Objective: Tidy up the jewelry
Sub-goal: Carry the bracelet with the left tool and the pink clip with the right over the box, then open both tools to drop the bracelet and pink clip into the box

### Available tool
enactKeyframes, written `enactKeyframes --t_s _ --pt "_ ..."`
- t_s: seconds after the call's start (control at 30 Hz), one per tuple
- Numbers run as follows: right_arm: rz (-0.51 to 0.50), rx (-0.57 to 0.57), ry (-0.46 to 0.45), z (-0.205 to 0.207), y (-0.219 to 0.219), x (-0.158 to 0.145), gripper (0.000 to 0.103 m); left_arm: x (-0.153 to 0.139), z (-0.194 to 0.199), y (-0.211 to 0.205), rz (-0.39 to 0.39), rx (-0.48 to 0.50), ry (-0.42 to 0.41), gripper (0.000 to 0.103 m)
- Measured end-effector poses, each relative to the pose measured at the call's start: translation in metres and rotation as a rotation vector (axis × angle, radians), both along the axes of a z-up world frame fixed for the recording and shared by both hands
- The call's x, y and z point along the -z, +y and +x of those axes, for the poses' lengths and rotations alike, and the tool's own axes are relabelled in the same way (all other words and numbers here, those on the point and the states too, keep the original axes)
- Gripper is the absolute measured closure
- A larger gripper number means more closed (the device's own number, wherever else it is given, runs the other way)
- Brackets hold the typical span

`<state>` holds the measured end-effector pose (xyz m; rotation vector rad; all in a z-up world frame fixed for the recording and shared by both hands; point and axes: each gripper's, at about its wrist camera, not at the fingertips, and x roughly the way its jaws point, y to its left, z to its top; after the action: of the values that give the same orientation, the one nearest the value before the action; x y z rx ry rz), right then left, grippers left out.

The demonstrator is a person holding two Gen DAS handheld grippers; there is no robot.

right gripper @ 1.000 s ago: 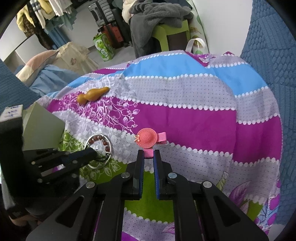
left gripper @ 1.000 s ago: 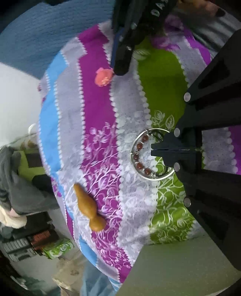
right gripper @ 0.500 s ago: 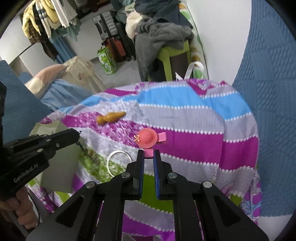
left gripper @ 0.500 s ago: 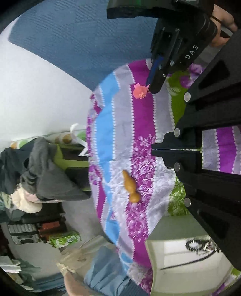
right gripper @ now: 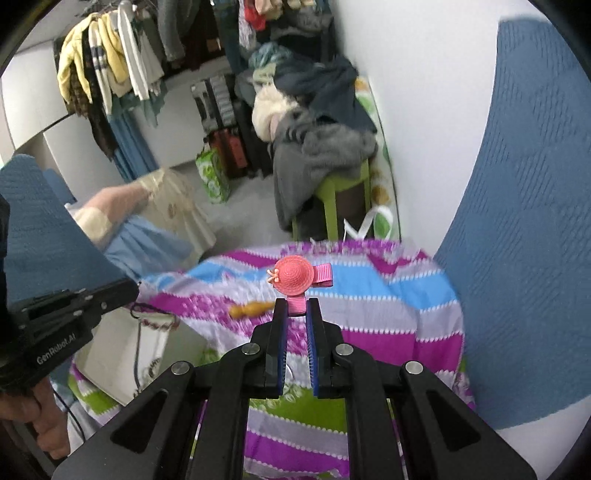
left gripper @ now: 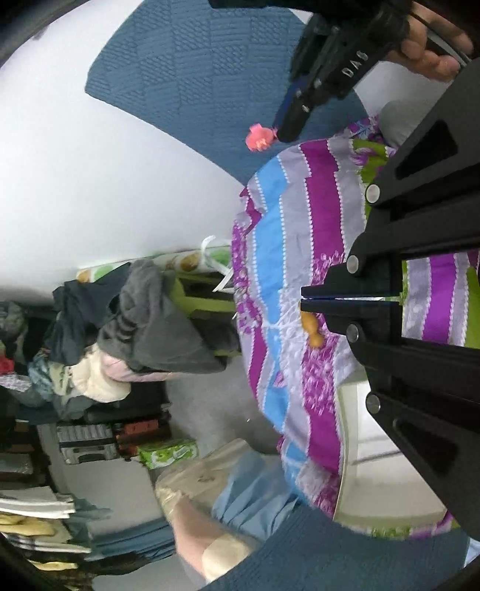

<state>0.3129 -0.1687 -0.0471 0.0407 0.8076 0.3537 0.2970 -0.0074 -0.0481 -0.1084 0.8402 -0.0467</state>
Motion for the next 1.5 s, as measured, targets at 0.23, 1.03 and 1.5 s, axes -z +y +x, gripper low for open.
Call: enactKeyframes --t_s 0.23,1.03,1.5 --pt "0.014 -0.02 -0.06 -0.018 0.031 -0.037 0.095 -0.026 -0.021 0.034 0.004 -0.014 0.008 0.103" --pt "0.04 -0.275 0.108 -0.052 0.206 0.047 0.095 0.062 -0.086 0.193 -0.052 -0.232 0.129 0.103" --pt "-0.086 -0.382 0.304 -0.056 0.251 0.14 0.094 0.153 -0.099 0.219 -0.092 -0.282 0.262 0.102"
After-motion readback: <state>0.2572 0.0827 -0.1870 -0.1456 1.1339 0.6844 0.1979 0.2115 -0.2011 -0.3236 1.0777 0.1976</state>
